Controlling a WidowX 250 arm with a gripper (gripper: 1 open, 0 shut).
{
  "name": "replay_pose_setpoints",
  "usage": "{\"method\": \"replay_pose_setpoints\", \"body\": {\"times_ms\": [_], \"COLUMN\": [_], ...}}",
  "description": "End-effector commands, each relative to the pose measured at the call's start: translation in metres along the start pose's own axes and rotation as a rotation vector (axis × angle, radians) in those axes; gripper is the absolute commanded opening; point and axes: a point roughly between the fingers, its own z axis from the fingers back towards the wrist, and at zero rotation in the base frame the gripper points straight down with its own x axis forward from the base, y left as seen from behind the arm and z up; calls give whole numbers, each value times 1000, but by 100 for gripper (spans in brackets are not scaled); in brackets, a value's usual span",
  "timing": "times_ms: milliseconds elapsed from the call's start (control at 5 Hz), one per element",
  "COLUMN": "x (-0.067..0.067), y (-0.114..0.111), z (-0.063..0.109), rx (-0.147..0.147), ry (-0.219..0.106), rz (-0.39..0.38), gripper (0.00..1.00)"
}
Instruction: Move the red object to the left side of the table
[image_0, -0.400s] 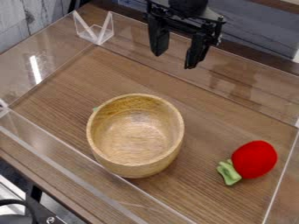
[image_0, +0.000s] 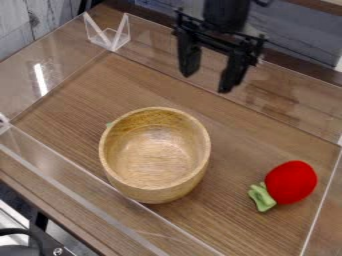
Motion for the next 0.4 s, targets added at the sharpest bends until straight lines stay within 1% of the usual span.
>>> {"method": "replay_pose_setpoints", "body": {"times_ms": [0,200], "x": [5,7], "y": [-36,-69], "z": [-5,-24], "rx": [-10,-13], "ry": [-41,-46], "rz": [-69,-128], "gripper": [100,100]}}
